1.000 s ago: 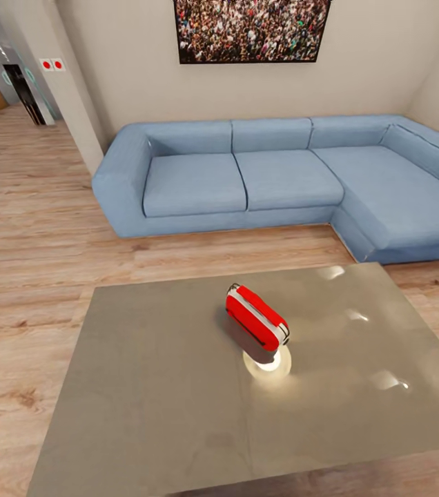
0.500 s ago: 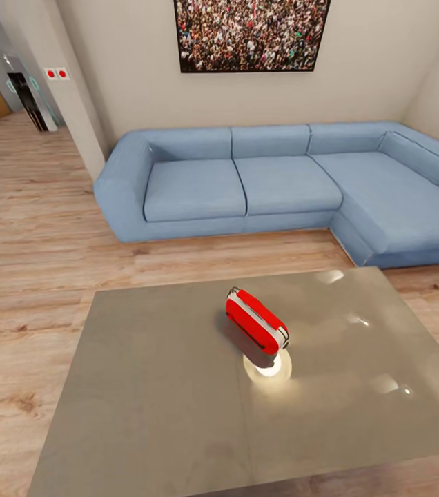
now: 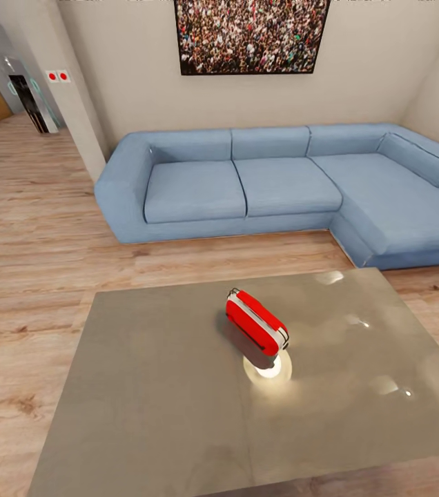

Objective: Turn on the radio receiver that's on the table in the living room.

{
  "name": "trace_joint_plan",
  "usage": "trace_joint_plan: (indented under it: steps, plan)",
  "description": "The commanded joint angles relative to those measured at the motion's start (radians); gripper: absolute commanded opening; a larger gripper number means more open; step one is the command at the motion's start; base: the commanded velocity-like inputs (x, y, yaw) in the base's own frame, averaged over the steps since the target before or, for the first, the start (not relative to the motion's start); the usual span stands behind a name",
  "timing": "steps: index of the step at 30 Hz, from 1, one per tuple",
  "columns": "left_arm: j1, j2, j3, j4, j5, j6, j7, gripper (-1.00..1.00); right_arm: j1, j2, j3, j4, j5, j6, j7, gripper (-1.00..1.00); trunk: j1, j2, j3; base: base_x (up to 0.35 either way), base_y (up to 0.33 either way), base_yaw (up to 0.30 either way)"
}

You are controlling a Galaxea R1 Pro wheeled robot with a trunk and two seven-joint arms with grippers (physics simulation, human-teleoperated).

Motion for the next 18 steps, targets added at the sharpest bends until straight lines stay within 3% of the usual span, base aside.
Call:
trace_joint_plan:
  steps: [1, 18]
  plan:
    - [0.000, 0.000, 0.000, 0.000, 0.000, 0.001, -0.001, -1.00, 0.000, 0.000, 0.000, 0.000, 0.000, 0.000, 0.000, 1.00, 0.000, 0.000, 0.001, 0.000, 0.000, 0.000]
    - [0.000, -0.004, 0.005, -0.007, -0.002, -0.008, -0.005, -1.00, 0.000, 0.003, 0.001, 0.000, -0.001, -0.002, 0.000, 1.00, 0.000, 0.000, 0.027, 0.000, 0.000, 0.000]
